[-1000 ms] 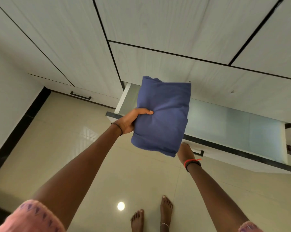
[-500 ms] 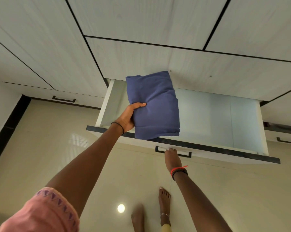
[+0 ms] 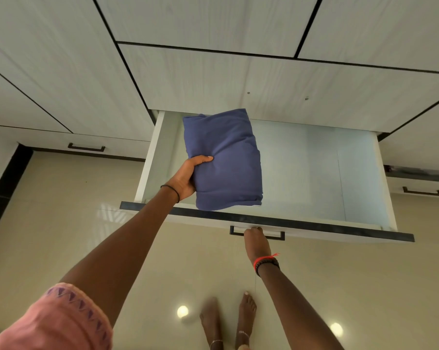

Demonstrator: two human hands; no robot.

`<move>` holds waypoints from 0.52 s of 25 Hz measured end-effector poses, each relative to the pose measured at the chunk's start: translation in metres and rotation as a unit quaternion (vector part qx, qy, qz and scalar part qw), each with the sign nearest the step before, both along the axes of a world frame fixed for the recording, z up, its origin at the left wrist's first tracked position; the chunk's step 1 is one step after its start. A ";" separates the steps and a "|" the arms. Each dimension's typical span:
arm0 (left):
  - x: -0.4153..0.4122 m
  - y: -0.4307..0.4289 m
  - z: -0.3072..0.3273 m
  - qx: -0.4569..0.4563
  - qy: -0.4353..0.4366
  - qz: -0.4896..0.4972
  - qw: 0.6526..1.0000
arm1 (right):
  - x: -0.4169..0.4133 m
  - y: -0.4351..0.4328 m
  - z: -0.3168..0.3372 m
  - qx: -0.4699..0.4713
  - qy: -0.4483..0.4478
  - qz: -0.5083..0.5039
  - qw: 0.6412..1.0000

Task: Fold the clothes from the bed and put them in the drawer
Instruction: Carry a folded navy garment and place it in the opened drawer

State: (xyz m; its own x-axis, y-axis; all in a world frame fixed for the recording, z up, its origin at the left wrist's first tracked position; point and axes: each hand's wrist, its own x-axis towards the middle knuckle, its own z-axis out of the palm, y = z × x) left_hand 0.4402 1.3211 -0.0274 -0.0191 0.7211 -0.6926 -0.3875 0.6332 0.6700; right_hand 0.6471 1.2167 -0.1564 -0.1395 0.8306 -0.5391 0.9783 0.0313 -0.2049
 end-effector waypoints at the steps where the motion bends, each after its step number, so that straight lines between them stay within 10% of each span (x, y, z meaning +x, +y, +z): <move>1: 0.001 -0.003 -0.001 0.000 -0.004 0.002 1.000 | 0.001 -0.004 0.000 -0.001 -0.002 0.000 1.000; 13: 0.013 -0.044 -0.001 0.013 -0.007 0.020 1.000 | -0.001 -0.053 0.004 -0.015 -0.022 0.019 0.999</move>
State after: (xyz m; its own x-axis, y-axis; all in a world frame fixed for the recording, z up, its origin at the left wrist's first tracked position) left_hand 0.4534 1.2773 -0.0289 -0.0381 0.7381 -0.6736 -0.4217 0.5993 0.6805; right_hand 0.6461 1.1635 -0.1524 -0.1464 0.8083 -0.5703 0.9847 0.0638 -0.1622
